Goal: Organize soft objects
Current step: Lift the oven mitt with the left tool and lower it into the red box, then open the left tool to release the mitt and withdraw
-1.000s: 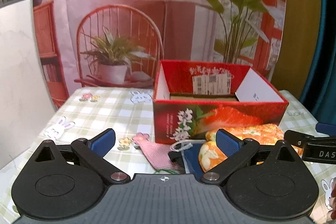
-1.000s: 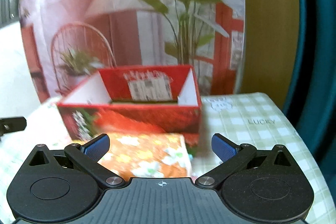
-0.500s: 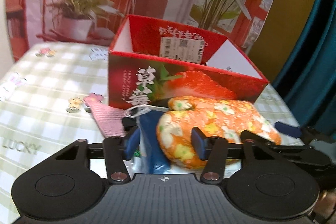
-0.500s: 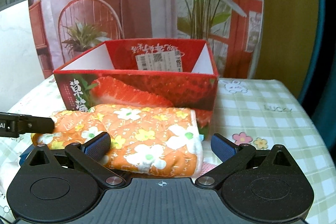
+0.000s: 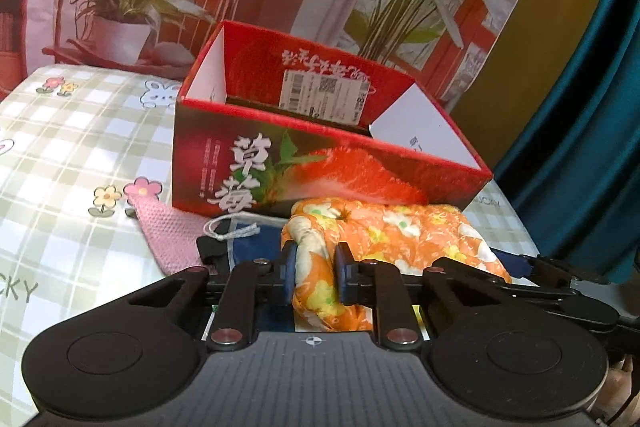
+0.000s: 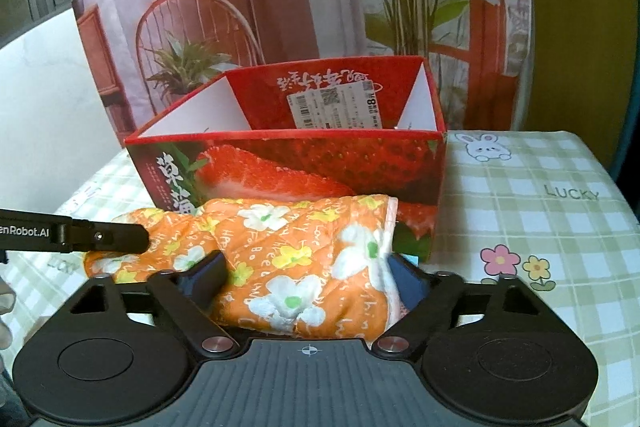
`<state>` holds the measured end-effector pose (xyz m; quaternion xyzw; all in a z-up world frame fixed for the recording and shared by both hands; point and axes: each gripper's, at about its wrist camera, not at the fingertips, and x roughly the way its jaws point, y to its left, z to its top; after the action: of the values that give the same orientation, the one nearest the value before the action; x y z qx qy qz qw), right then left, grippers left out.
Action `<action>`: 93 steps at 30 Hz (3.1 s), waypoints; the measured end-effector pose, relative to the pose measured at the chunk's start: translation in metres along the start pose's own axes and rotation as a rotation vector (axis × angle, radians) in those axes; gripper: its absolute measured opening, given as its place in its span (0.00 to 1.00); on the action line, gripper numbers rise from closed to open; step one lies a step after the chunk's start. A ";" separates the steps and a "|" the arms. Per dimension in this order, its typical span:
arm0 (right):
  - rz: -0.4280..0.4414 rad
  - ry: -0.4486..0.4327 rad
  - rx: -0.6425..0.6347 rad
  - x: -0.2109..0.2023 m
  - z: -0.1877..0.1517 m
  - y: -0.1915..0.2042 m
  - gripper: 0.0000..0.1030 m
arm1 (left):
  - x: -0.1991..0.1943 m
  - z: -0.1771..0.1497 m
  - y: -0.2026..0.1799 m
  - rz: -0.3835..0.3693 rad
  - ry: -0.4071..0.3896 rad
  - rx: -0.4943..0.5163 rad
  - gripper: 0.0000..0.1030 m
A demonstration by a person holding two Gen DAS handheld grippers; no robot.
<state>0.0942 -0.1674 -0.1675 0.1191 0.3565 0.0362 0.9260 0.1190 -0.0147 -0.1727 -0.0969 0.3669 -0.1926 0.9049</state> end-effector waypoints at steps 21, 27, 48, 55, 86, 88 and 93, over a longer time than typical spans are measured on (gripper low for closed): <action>0.035 -0.117 -0.054 -0.040 0.039 0.005 0.15 | -0.034 0.024 -0.007 -0.046 -0.163 0.033 0.17; 0.047 -0.150 -0.056 -0.050 0.048 0.007 0.14 | -0.046 0.031 -0.017 -0.059 -0.216 0.073 0.17; 0.068 -0.203 -0.071 -0.043 0.098 0.010 0.14 | -0.037 0.073 -0.014 -0.073 -0.284 0.089 0.17; 0.063 -0.191 -0.087 -0.021 0.127 0.006 0.14 | -0.017 0.102 -0.008 -0.063 -0.289 0.109 0.17; -0.074 0.121 -0.084 0.139 0.145 -0.007 0.27 | 0.103 0.132 0.026 0.151 0.017 0.209 0.61; -0.084 0.119 -0.086 0.135 0.144 -0.007 0.33 | 0.095 0.131 0.023 0.154 0.016 0.217 0.66; -0.104 0.078 -0.100 0.113 0.140 0.000 0.55 | 0.067 0.122 0.015 0.133 0.012 0.246 0.71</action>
<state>0.2720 -0.1771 -0.1411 0.0527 0.3960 0.0104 0.9167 0.2524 -0.0254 -0.1323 0.0406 0.3513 -0.1761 0.9186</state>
